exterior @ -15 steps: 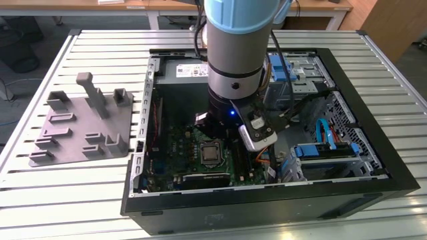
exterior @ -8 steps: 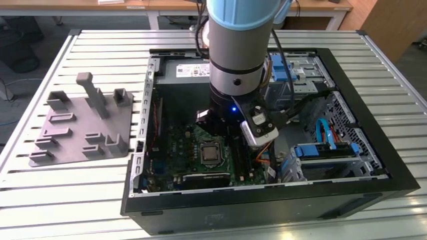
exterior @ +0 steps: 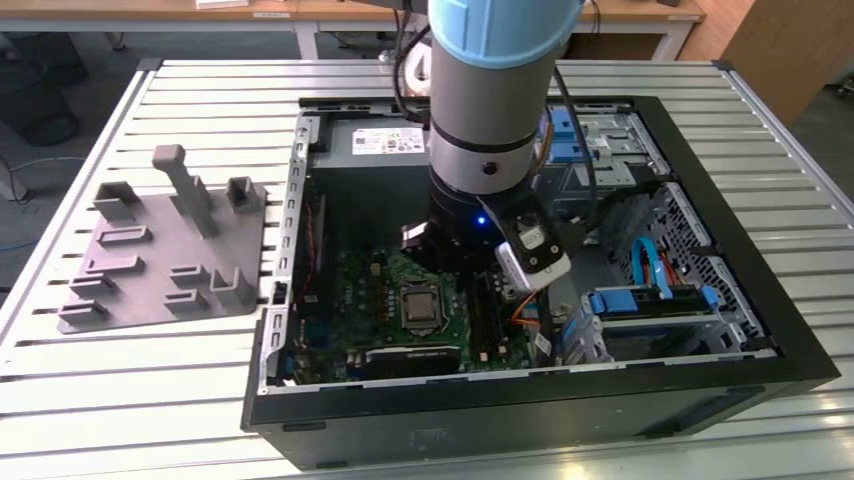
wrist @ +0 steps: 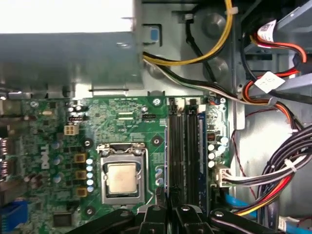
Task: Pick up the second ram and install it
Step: 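Insert the second ram into the second slot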
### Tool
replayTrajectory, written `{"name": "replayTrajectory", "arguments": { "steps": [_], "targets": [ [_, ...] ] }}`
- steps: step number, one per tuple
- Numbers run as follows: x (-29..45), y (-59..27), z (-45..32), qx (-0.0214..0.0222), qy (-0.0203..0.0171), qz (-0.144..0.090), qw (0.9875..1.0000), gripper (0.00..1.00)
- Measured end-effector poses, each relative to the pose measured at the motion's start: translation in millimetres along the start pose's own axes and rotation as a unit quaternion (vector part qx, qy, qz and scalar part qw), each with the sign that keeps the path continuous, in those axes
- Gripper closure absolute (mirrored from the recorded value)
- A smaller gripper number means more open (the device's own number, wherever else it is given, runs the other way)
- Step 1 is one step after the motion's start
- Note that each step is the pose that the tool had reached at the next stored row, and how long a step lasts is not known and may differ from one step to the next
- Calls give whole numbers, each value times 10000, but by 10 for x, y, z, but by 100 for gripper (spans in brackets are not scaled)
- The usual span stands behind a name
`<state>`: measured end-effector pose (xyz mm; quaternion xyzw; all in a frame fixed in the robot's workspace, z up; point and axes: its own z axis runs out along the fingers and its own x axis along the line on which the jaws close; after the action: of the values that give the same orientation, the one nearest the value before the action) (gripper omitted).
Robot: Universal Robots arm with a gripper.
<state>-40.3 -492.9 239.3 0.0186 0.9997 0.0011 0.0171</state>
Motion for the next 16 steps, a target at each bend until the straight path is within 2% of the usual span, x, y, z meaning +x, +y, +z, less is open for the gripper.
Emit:
{"name": "replayTrajectory", "arguments": {
  "steps": [5, 10, 16],
  "targets": [
    [-59, 14, 91, -1, 19, 0, 10000, 86],
    [-58, 41, 171, -5, 19, -108, 9999, 86],
    [-64, 44, 224, -2, 19, -30, 10000, 86]
  ]
}}
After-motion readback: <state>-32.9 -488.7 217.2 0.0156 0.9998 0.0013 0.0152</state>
